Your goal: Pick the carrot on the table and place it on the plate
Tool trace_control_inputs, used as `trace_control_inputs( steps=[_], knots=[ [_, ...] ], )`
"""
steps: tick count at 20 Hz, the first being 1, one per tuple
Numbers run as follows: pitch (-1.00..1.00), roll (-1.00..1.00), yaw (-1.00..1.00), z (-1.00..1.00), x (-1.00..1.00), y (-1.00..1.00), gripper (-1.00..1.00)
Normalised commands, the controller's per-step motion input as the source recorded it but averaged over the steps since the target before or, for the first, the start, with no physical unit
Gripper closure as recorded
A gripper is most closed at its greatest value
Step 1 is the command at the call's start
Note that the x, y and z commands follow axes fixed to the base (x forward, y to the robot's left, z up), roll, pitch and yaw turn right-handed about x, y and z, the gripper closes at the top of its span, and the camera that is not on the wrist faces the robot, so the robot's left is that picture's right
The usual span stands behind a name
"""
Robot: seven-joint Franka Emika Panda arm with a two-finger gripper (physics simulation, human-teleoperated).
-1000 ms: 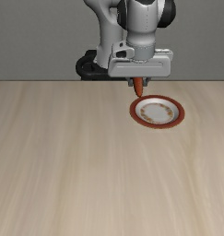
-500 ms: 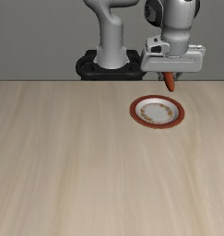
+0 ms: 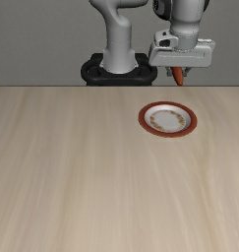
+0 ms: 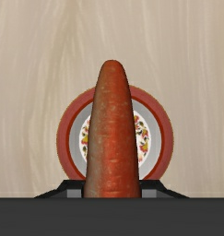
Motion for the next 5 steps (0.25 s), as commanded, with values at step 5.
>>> trace_control_inputs(
  steps=[5],
  knots=[
    [0.00,0.00,0.00,0.00,0.00,0.00,-1.00]
  ],
)
